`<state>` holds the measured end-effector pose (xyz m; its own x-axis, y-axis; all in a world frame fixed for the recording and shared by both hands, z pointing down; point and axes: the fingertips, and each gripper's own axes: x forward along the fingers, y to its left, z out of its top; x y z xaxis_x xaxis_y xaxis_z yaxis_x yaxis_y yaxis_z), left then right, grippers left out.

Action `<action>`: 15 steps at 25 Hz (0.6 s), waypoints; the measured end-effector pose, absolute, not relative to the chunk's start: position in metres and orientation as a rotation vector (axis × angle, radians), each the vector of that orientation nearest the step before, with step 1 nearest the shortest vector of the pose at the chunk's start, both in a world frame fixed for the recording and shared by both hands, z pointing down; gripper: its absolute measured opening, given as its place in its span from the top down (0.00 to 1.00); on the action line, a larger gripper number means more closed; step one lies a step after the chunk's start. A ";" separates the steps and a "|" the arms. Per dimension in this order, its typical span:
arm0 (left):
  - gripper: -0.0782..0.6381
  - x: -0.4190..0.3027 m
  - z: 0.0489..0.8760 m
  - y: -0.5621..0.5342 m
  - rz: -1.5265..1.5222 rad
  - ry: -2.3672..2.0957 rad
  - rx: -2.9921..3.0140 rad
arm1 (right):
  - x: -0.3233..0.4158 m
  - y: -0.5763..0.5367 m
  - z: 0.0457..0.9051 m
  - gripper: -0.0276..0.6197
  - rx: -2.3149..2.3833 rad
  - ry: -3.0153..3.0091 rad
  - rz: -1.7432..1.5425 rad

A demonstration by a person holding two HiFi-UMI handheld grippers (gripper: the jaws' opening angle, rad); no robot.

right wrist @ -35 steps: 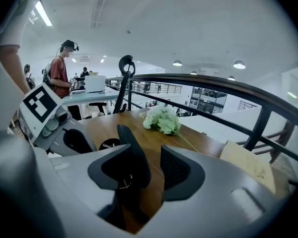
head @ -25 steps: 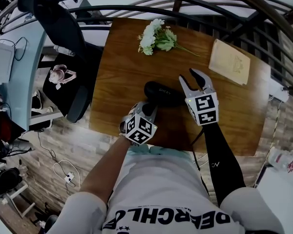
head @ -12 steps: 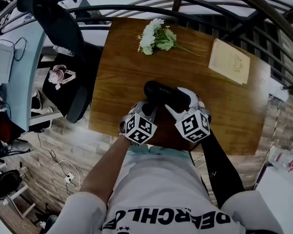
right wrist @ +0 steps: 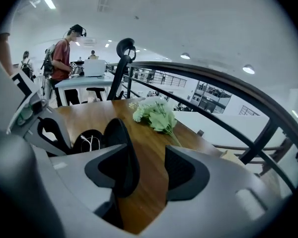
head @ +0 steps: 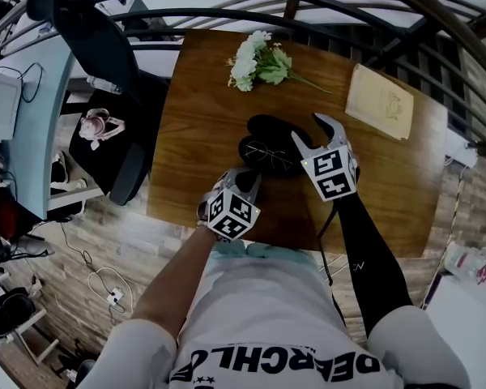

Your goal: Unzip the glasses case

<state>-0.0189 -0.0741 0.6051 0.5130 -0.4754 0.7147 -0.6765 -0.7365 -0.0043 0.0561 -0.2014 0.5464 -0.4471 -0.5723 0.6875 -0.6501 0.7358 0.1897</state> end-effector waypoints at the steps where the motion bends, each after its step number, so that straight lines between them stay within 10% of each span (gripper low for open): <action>1: 0.89 -0.019 0.605 -0.074 1.045 -0.967 2.482 | 0.059 -0.207 0.551 0.55 0.929 -2.134 0.148; 15: 0.89 -0.037 0.610 -0.072 1.088 -1.013 2.425 | 0.067 -0.195 0.570 0.57 0.922 -2.126 0.240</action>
